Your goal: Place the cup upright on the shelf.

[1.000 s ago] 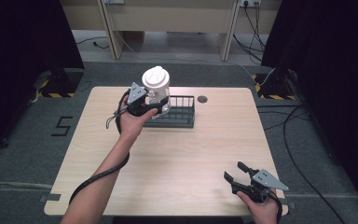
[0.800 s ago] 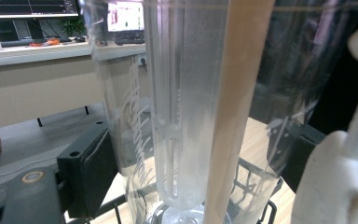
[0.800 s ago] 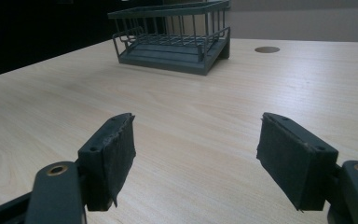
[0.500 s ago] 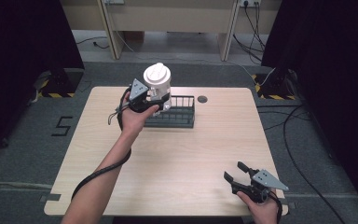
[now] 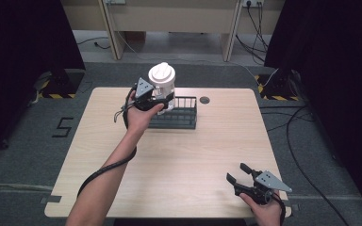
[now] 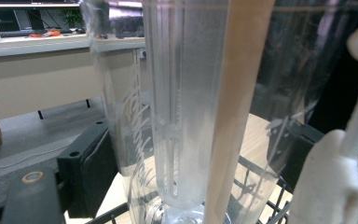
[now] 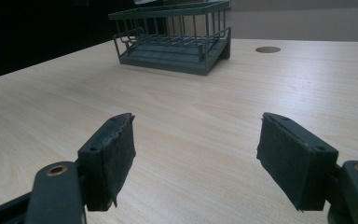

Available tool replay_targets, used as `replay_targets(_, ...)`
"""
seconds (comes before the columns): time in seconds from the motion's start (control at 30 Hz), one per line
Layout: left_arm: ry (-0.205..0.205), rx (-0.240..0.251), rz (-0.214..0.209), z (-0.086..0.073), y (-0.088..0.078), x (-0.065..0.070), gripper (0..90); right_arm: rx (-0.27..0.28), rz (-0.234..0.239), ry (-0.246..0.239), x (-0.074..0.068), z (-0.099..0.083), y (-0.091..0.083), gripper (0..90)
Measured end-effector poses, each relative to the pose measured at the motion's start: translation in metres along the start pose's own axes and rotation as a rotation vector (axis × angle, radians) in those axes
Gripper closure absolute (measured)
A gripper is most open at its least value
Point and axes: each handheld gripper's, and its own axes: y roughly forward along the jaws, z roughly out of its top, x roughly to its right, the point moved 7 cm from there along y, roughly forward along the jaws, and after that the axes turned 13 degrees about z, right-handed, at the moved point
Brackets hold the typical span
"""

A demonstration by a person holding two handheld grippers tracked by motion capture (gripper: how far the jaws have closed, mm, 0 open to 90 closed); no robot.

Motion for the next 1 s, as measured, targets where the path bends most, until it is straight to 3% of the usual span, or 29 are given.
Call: replay_targets(1.0, -0.021, -0.057, 0.035, -0.018, 0.023, -0.004, 17.2, 0.002, 0.005, 0.006, 0.0, 0.0, 0.0, 27.6)
